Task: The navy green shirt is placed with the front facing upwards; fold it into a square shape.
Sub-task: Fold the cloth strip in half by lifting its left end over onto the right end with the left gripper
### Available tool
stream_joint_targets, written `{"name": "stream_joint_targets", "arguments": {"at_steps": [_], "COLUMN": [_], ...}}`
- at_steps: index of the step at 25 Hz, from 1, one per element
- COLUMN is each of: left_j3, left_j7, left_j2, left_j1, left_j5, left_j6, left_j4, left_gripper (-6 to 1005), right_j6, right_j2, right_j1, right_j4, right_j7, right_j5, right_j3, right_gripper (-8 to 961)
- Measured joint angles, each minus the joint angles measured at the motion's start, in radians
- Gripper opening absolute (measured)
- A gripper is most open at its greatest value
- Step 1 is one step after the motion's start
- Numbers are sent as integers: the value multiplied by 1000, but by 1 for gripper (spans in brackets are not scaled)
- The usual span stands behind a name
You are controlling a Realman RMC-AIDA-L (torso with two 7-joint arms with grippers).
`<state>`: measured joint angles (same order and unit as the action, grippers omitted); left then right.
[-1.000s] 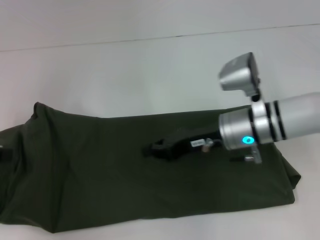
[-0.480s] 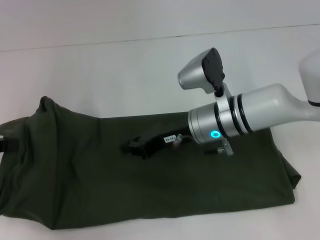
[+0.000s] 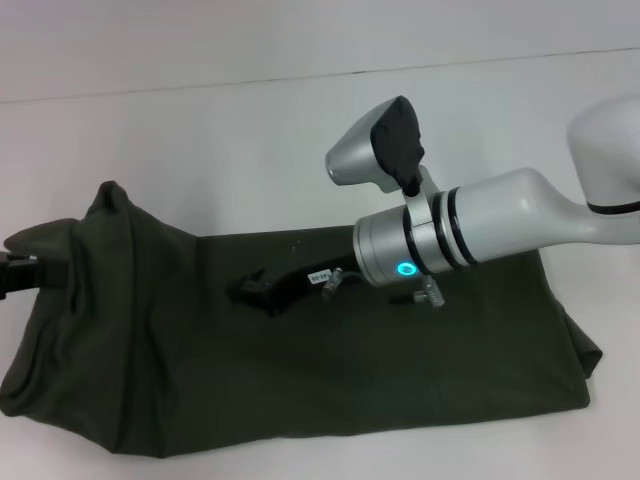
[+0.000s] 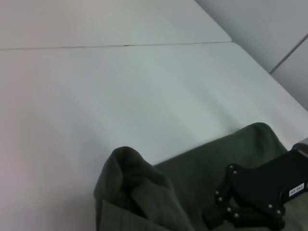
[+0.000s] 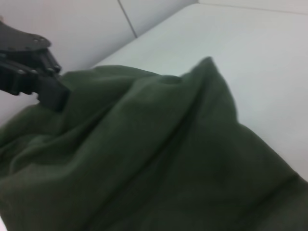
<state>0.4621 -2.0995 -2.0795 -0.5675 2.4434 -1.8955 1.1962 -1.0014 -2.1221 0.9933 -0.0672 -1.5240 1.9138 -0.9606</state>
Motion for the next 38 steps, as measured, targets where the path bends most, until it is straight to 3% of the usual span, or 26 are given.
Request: {"name": "stream_joint_targets", "arguments": {"at_steps": [7, 24, 38], "left_j3": [6, 105, 188], "left_j7": [-17, -66, -71], "left_j2": [-11, -77, -83], "left_j1": [-6, -53, -61], "left_j5": [-25, -107, -161], "left_j6": [-17, -13, 42], "left_j4": [26, 31, -49], "left_gripper": [12, 12, 13], "right_j6": [2, -16, -61], "right_j2": [0, 1, 5], "right_j1": [32, 32, 13], "right_j4": [28, 34, 23], "right_j7": [19, 19, 28], "right_j5": [-17, -27, -43], "right_j3": [2, 5, 24], "right_gripper": [16, 8, 9]}}
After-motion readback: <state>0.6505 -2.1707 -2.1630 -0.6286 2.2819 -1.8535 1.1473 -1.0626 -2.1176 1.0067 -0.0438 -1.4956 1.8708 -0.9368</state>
